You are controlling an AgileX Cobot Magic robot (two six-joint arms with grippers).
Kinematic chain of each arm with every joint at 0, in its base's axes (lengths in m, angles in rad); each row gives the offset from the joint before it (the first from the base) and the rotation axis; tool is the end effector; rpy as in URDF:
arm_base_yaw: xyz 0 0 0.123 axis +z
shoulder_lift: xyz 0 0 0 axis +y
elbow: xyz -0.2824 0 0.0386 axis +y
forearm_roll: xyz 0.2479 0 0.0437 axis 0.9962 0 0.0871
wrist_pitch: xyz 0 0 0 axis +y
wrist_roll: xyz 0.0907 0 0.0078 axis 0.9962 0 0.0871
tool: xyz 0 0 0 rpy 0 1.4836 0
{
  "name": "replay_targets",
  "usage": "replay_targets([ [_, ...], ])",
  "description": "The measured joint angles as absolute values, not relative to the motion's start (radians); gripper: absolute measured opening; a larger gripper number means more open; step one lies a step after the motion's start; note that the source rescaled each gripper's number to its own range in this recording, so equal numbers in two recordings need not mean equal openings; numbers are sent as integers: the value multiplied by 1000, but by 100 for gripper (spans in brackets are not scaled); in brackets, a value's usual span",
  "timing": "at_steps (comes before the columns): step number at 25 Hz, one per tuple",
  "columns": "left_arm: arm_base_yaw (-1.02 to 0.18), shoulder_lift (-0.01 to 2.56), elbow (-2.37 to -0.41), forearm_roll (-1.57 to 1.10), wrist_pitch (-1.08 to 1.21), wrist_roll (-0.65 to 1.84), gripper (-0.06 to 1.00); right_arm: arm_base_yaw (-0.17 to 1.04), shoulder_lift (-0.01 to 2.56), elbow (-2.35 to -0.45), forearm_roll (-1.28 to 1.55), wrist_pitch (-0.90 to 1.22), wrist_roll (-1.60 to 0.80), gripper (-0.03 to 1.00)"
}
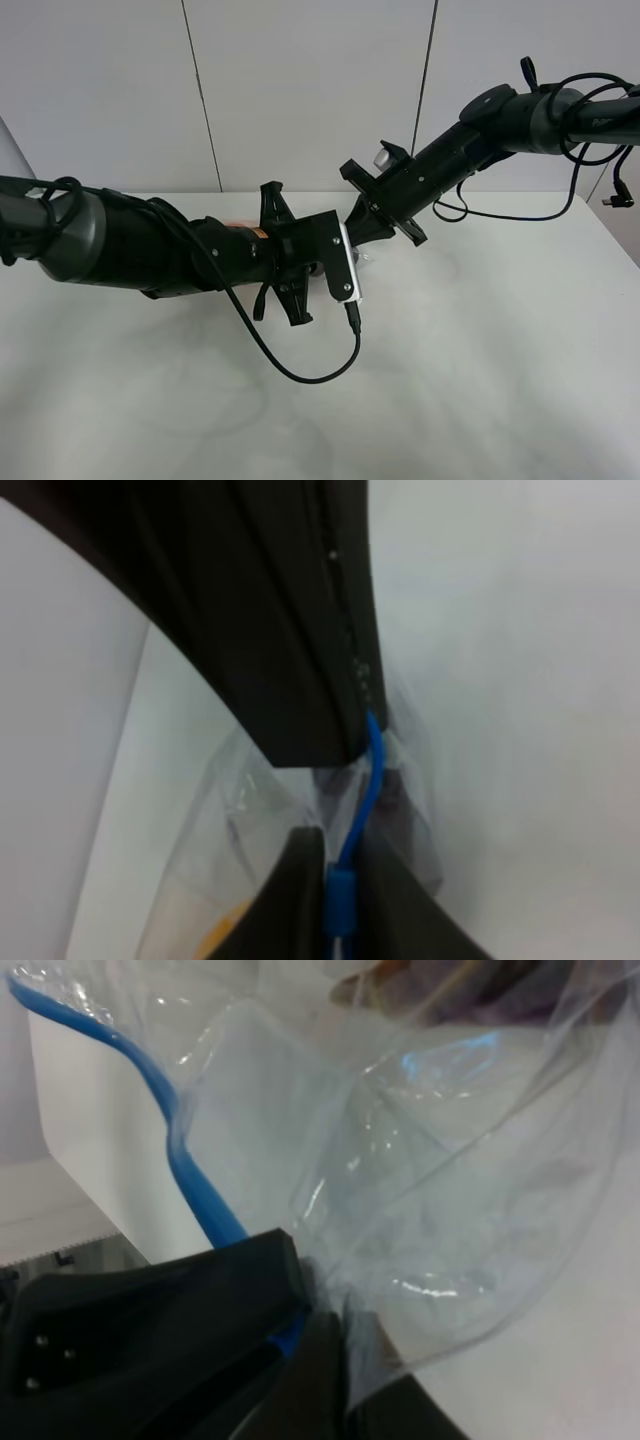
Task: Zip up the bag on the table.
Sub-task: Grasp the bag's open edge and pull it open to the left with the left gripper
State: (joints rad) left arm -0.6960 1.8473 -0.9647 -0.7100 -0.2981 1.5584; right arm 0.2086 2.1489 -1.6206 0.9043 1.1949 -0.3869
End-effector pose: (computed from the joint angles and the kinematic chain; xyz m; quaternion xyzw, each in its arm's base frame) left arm 0.3033 -0.2308 0.1724 0.5828 0.6509 0.1258 0.4699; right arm 0.4074 0.1543 0.1896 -0.0978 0.9104 0.4020 0.0065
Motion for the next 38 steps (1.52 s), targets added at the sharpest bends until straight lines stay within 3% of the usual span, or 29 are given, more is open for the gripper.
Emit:
replay_targets([
  [38, -351, 1847, -965, -703, -308, 1847, 0, 209, 2149, -1621, 930, 1176, -387, 0],
])
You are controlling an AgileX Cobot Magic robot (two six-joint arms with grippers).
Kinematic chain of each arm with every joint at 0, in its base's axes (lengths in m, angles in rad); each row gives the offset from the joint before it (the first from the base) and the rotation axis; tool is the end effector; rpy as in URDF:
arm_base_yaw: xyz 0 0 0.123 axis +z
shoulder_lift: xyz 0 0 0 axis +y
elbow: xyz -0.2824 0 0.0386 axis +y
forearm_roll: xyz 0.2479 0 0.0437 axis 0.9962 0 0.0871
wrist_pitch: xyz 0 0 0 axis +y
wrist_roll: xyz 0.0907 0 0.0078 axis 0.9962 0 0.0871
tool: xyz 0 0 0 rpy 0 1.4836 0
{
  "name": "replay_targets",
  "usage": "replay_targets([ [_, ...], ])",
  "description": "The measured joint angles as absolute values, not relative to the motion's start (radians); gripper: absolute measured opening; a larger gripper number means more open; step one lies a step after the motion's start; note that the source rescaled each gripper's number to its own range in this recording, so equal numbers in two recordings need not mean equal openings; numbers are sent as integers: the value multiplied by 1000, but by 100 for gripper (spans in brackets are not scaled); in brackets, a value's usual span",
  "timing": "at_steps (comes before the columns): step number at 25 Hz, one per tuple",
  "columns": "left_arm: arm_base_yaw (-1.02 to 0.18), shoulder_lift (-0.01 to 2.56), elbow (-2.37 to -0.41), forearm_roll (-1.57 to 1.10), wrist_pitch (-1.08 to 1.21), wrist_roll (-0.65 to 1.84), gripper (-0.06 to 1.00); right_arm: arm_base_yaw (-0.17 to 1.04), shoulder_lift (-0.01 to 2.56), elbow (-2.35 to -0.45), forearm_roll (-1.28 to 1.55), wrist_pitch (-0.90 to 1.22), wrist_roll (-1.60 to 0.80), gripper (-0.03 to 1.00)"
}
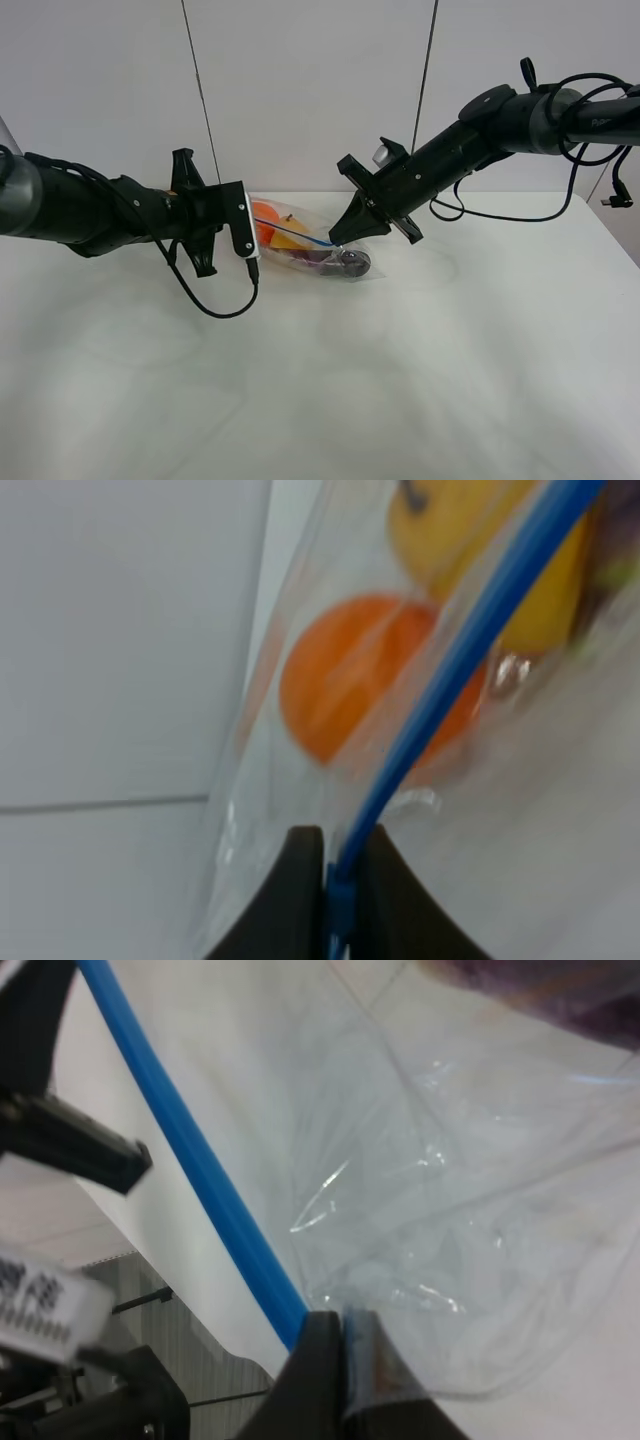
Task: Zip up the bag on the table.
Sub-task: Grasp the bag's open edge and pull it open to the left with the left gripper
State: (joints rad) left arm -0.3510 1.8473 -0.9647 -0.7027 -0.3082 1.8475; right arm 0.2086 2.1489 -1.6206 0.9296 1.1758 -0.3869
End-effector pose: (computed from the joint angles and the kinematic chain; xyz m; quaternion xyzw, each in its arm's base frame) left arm 0.3640 -0.1144 0.1731 0.5645 0.6637 0.2710 0.4090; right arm 0.4095 0.1556 0.1908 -0.0882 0.9077 0.4099 0.0159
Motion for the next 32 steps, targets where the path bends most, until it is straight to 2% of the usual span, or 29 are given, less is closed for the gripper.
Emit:
replay_targets([
  [14, -171, 1847, -965, -676, -318, 1857, 0, 212, 2149, -1621, 930, 1180, -387, 0],
  [26, -159, 1847, -965, -646, -316, 1814, 2, 212, 2149, -1621, 942, 1178, -387, 0],
  [28, -150, 1847, -965, -647, -336, 1744, 10, 212, 2149, -1621, 910, 1195, -388, 0],
  [29, -143, 1847, -965, -648, -347, 1704, 18, 209, 2149, -1621, 899, 1201, -388, 0],
  [31, -139, 1847, -965, -648, -360, 1641, 38, 209, 2149, -1621, 894, 1204, -388, 0],
  [32, -139, 1847, -965, -645, -361, 1613, 52, 209, 2149, -1621, 894, 1205, -388, 0],
])
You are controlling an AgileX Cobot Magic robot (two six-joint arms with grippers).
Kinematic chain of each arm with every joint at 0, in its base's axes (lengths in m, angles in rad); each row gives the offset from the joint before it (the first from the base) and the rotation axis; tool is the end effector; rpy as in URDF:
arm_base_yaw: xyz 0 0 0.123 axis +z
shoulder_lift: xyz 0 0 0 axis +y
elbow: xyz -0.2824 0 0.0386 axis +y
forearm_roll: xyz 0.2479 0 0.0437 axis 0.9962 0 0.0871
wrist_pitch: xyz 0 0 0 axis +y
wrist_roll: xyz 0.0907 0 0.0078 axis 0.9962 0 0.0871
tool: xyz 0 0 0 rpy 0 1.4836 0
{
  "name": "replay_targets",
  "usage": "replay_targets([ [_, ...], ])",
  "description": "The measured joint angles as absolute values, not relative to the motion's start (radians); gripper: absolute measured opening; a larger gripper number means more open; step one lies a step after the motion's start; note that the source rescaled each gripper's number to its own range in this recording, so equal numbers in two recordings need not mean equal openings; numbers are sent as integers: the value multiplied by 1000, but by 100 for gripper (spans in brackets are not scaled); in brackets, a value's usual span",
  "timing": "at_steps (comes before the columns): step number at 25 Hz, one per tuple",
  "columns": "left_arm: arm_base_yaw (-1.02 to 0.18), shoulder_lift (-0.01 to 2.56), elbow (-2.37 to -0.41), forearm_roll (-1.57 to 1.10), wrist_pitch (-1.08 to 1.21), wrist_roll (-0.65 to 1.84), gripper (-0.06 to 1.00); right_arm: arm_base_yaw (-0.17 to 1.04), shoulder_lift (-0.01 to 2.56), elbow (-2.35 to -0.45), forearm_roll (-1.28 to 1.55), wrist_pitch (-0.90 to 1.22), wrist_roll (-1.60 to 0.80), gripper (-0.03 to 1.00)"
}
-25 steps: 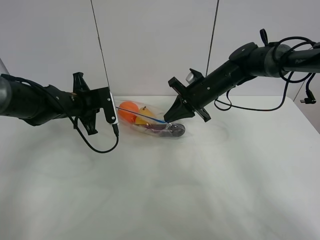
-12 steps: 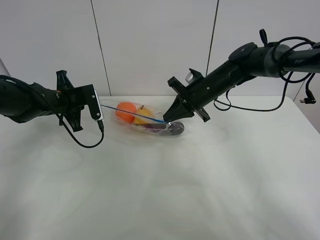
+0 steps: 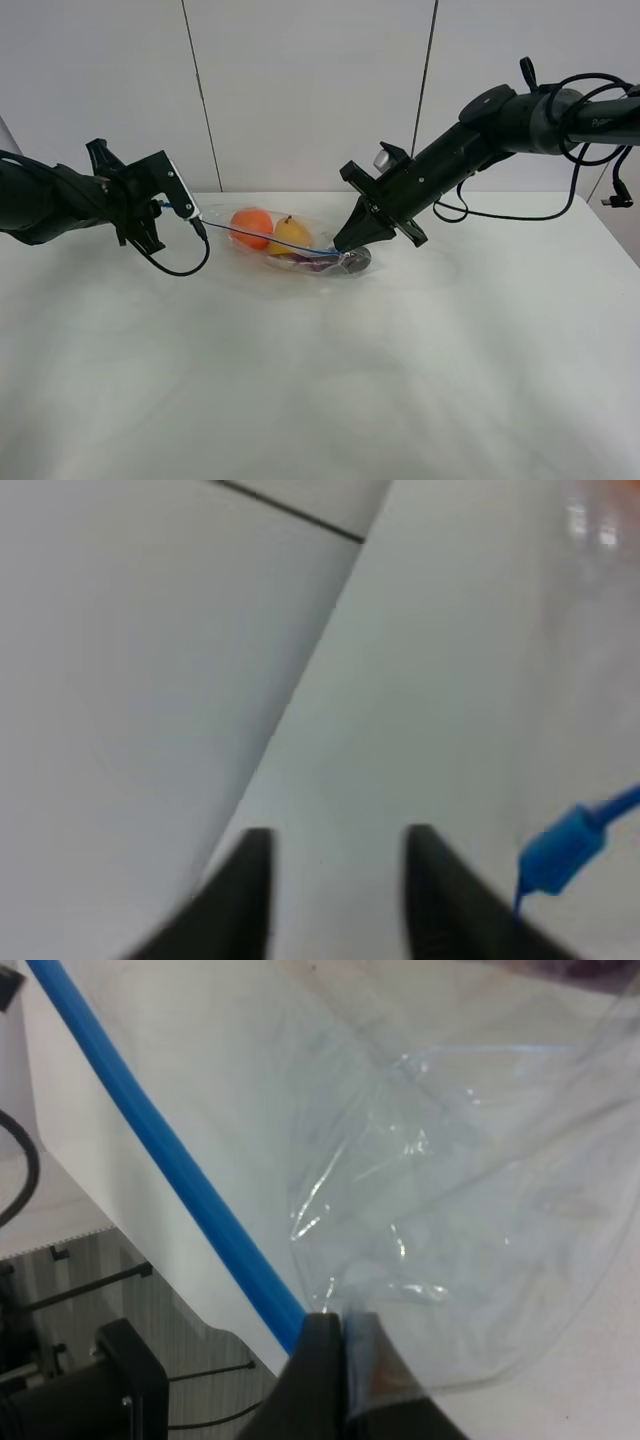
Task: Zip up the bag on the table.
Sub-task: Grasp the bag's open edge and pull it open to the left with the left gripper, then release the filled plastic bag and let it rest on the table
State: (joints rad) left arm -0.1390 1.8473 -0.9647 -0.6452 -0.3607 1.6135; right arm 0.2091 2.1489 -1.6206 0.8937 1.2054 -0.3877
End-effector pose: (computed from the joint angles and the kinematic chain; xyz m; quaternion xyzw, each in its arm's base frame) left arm 0.3823 -0.0341 0.1775 0.4157 0.7501 0.2947 0.4216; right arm 0.4062 0.1540 0.1892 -0.1029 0.9112 0.3989 0.0015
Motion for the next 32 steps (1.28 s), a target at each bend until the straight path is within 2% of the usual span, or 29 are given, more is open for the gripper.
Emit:
replay_targets([
  [2, -133, 1847, -965, -629, -370, 1565, 78, 209, 2149, -1621, 891, 1206, -388, 0],
  [4, -115, 1847, -965, -615, -381, 1505, 91, 209, 2149, -1621, 891, 1206, -388, 0],
  [6, -86, 1847, -965, -612, -399, 1444, 96, 209, 2149, -1621, 891, 1207, -388, 0],
  [13, 6, 1847, -965, -622, -409, 1089, 100, 209, 2149, -1621, 891, 1209, -388, 0],
  [17, 26, 1847, -977, -661, -301, 895, 100, 209, 2149, -1621, 891, 1209, -388, 0],
  [26, 134, 1848, -1262, -669, 295, 733, 100, 209, 2149, -1621, 891, 1209, -388, 0],
  [32, 161, 1848, -1445, -629, 751, 644, 100, 209, 2149, -1621, 891, 1209, -388, 0],
])
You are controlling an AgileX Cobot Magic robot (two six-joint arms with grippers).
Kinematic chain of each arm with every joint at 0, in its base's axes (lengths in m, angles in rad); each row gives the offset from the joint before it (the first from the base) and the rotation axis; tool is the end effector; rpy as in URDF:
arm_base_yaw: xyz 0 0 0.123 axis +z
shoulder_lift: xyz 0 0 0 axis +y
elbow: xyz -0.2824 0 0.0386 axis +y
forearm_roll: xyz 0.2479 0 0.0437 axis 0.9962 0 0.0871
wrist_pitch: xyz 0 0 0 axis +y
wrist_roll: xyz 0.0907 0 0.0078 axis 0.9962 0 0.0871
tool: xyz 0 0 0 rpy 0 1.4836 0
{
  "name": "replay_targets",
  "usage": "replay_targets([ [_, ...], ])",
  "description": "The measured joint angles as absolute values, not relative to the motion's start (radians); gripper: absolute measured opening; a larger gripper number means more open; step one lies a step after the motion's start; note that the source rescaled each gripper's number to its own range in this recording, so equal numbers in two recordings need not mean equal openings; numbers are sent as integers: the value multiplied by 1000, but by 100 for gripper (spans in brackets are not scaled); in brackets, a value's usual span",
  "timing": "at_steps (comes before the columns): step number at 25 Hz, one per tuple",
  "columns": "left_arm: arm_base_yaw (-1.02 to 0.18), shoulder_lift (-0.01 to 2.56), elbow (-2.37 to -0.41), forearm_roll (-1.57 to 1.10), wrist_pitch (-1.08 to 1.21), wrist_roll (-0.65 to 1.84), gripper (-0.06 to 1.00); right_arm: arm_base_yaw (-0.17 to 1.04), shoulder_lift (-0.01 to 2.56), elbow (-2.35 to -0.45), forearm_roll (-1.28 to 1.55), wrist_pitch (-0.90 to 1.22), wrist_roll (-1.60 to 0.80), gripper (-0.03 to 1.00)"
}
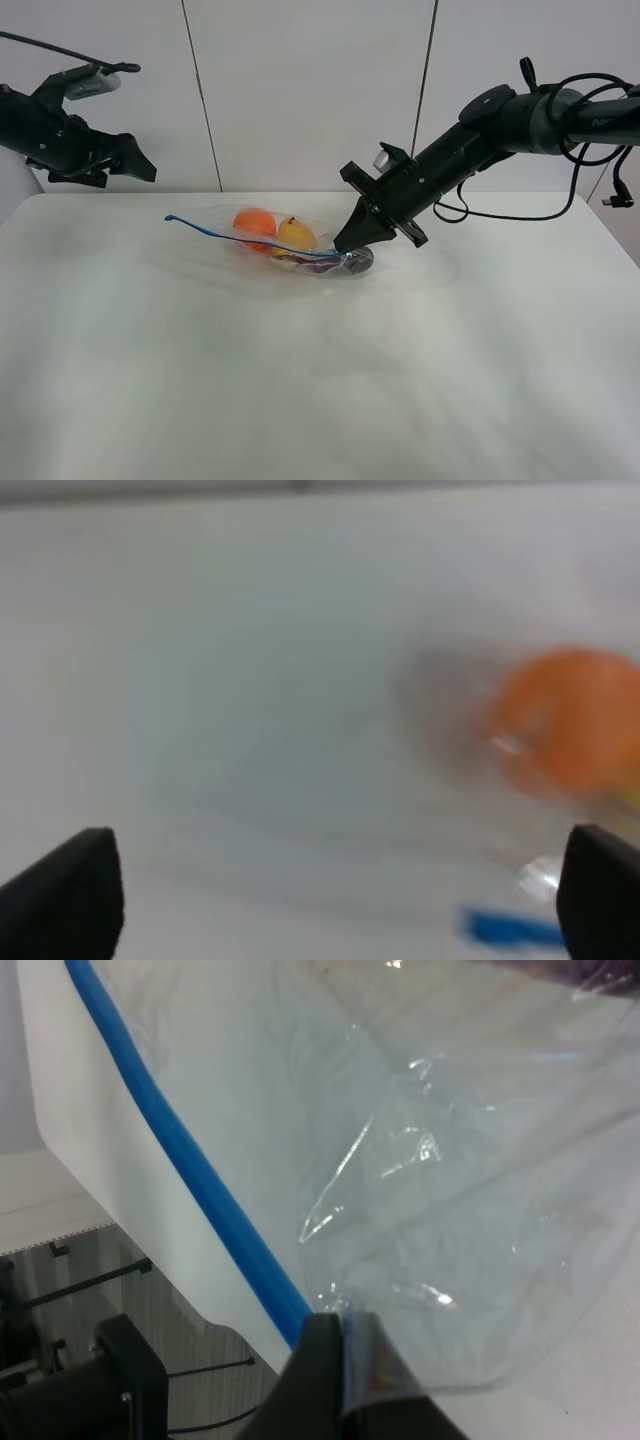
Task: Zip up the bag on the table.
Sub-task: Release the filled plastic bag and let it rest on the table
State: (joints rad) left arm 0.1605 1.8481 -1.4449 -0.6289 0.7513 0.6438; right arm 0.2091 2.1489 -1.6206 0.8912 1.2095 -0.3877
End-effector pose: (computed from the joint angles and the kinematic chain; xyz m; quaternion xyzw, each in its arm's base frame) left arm 0.4077 0.0289 0.2585 0.0589 0.9340 -0.1472 0.3200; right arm 0.4058 0.1539 0.1891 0.1042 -0.9113 -0.3984 0.0005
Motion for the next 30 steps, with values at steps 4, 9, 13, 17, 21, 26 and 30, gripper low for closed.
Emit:
replay_targets([
  [4, 161, 1848, -1476, -418, 898, 422, 100, 209, 2149, -1621, 891, 1209, -388, 0],
  [9, 162, 1848, -1476, -233, 1012, 228, 100, 209, 2149, -1621, 891, 1209, -388, 0],
  [13, 161, 1848, -1477, -226, 1120, 205, 100, 209, 2149, -1621, 891, 1209, -388, 0],
  [17, 139, 1839, -1479, -208, 1197, 203, 100, 209, 2149, -1621, 891, 1209, -388, 0],
  [21, 87, 1816, -1481, -166, 1211, 189, 100, 209, 2149, -1621, 891, 1209, -388, 0],
  [26, 79, 1813, -1482, -121, 1215, 157, 100, 209, 2149, -1621, 891, 1209, -388, 0],
  [30, 81, 1796, -1471, -116, 1212, 143, 100, 209, 2149, -1621, 891, 1209, -388, 0],
])
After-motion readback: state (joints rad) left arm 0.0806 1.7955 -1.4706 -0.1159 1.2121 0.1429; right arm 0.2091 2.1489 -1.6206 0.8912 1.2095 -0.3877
